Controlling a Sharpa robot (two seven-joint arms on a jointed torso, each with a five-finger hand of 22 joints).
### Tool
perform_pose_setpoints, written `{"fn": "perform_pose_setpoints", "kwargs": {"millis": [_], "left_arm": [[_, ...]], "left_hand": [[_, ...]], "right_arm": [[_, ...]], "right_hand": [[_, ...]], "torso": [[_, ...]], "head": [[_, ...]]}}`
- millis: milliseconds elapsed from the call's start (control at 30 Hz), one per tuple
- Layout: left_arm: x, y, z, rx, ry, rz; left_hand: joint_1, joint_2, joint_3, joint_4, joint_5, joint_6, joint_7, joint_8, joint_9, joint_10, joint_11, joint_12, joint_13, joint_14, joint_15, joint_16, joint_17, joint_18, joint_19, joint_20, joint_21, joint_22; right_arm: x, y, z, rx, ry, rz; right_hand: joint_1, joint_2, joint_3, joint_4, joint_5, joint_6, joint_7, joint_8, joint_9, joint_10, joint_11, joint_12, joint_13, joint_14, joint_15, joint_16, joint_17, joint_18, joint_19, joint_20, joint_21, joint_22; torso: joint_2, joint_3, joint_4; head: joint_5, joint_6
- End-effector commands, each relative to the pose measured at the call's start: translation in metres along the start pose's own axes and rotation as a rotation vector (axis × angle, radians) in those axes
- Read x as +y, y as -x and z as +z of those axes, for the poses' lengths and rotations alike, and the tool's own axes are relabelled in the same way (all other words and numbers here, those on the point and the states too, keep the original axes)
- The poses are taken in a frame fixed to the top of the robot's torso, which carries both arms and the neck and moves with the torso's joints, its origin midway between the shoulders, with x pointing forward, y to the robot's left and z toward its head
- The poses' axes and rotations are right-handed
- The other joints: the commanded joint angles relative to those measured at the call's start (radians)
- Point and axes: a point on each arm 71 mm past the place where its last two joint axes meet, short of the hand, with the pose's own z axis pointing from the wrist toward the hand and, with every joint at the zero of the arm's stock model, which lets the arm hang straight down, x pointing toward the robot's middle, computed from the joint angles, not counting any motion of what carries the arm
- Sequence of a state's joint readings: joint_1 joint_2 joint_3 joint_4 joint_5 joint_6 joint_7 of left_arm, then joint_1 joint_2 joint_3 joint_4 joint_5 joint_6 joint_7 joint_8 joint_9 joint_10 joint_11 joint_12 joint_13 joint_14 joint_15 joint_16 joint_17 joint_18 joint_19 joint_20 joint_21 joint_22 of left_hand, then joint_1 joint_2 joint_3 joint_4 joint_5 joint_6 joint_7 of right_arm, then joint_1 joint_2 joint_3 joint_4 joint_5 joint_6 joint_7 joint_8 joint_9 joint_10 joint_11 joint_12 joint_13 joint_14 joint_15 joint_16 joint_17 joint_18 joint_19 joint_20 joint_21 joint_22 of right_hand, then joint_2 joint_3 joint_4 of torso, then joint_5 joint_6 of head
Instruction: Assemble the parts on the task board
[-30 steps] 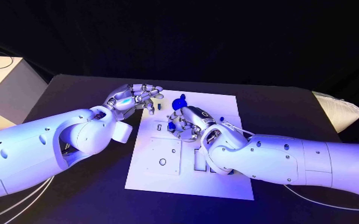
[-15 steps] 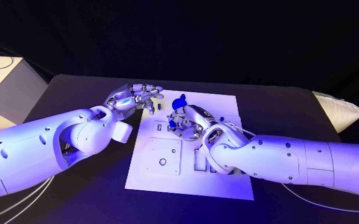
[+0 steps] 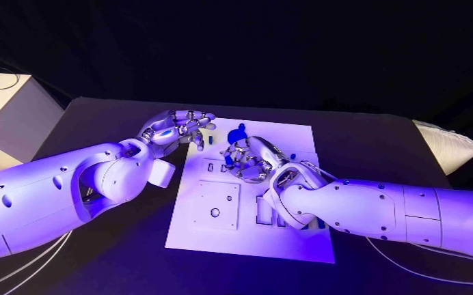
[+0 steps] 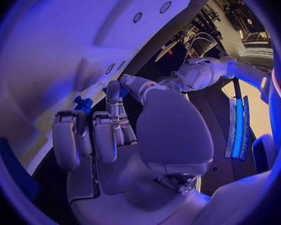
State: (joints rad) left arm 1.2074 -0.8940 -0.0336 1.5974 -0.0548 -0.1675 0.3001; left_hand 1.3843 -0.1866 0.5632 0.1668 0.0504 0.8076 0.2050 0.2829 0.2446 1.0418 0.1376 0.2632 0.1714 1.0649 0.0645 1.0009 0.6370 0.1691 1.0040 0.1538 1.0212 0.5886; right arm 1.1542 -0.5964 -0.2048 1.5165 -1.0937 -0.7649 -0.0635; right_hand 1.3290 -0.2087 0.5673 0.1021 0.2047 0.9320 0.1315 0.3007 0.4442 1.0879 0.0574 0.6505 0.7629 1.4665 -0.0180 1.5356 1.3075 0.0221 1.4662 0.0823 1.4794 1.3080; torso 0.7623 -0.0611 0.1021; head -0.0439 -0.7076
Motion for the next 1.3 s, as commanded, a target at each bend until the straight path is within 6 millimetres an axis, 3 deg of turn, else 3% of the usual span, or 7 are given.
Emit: {"fn": "perform_pose_setpoints", "kwargs": {"millis": [33,833,1300], "left_arm": [[-0.0004,-0.0023,0.0002,0.020,-0.005,-0.003],[0.0005,-0.0016,0.0004,0.020,0.000,-0.003],[0.0010,-0.0012,0.0004,0.020,0.001,-0.003]], "left_hand": [[-0.001,0.012,0.001,-0.005,0.004,-0.005,0.008,0.004,0.001,-0.006,0.000,0.004,0.001,-0.002,-0.004,0.004,0.000,0.016,-0.004,-0.001,0.006,0.001],[-0.001,0.012,0.001,-0.005,0.004,-0.005,0.008,0.004,0.001,-0.006,0.000,0.004,0.001,-0.002,-0.004,0.004,0.000,0.016,-0.004,-0.001,0.006,0.001],[-0.001,0.012,0.001,-0.005,0.004,-0.005,0.008,0.004,0.001,-0.006,0.000,0.004,0.001,-0.002,-0.004,0.004,0.000,0.016,-0.004,-0.001,0.006,0.001]], "right_arm": [[0.0005,-0.0001,-0.0004,-0.003,0.017,0.026],[-0.0040,-0.0038,-0.0005,0.034,-0.004,0.023],[-0.0046,-0.0048,-0.0008,0.042,-0.007,0.019]], "right_hand": [[0.000,-0.012,0.008,-0.002,-0.005,-0.007,0.004,0.007,0.000,-0.019,-0.007,-0.027,-0.021,0.086,-0.006,-0.008,0.199,0.004,0.058,-0.004,-0.011,0.180],[-0.015,-0.013,0.015,-0.006,-0.007,-0.015,0.015,0.027,-0.004,-0.023,0.011,-0.259,-0.215,0.071,0.008,-0.049,0.147,0.019,0.033,0.008,-0.079,0.132],[-0.018,-0.013,0.014,-0.007,-0.007,-0.013,0.017,0.030,-0.006,-0.012,0.013,-0.298,-0.248,0.069,0.010,-0.055,0.141,0.021,0.031,0.010,-0.086,0.127]], "torso": [[0.001,-0.0004,0.0000],[0.000,-0.0002,0.0002],[0.000,-0.0004,-0.0001]], "head": [[0.000,-0.001],[-0.001,-0.007],[0.000,-0.010]]}}
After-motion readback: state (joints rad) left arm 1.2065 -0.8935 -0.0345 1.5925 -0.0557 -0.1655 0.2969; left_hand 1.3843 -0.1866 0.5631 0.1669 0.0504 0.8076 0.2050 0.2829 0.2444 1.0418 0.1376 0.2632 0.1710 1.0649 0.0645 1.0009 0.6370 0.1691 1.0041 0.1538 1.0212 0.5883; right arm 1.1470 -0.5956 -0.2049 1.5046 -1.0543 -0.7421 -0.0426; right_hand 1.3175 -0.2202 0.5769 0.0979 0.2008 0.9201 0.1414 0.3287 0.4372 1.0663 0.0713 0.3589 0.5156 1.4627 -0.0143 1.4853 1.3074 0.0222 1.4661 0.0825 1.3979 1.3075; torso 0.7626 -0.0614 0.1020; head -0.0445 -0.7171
